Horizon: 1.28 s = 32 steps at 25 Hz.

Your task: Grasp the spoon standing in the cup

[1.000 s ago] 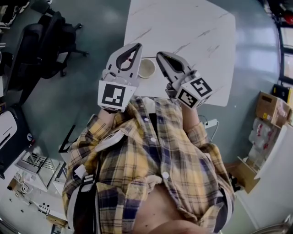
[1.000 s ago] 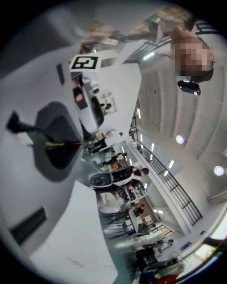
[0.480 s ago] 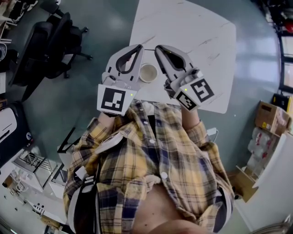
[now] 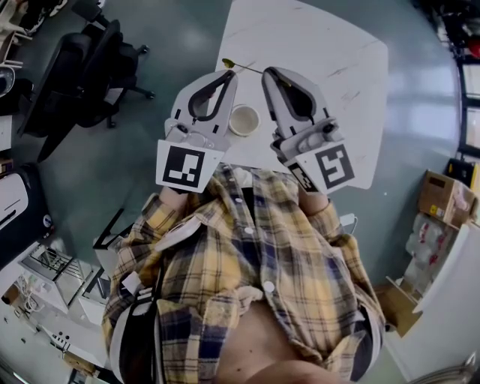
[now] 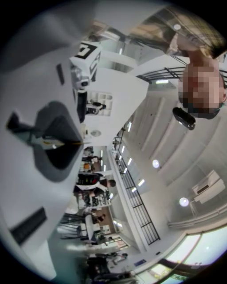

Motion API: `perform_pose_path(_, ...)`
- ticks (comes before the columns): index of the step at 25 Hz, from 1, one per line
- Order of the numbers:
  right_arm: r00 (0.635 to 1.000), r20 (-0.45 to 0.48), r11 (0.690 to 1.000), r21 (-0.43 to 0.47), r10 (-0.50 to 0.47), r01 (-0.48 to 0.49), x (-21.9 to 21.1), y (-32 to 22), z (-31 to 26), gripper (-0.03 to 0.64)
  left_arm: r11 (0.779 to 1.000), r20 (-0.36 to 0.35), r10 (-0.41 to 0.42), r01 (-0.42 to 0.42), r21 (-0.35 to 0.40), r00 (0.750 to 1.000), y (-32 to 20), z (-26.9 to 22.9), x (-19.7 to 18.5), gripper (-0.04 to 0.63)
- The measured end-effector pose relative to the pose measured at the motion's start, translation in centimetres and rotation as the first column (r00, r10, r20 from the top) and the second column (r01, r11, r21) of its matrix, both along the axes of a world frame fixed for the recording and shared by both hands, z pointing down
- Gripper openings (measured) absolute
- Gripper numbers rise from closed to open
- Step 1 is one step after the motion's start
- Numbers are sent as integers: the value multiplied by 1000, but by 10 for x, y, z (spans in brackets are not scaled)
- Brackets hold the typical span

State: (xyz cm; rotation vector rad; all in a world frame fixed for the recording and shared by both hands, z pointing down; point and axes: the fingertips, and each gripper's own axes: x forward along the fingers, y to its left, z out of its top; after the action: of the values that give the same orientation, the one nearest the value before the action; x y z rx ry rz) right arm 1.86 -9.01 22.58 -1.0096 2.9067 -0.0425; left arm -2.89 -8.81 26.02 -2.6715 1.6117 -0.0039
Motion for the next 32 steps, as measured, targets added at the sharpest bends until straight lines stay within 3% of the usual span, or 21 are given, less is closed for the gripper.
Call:
perform_pose_path(13,999,-29,998,55,38,-36,10,4,-10,32,1000,0,13,-13,25,1000,3,-9,4,15)
perform_pose_path(32,998,-40,998,37,50,-48,21,-9,-5,32,999,4,17,-17,43,1000,-11,-14,13,15)
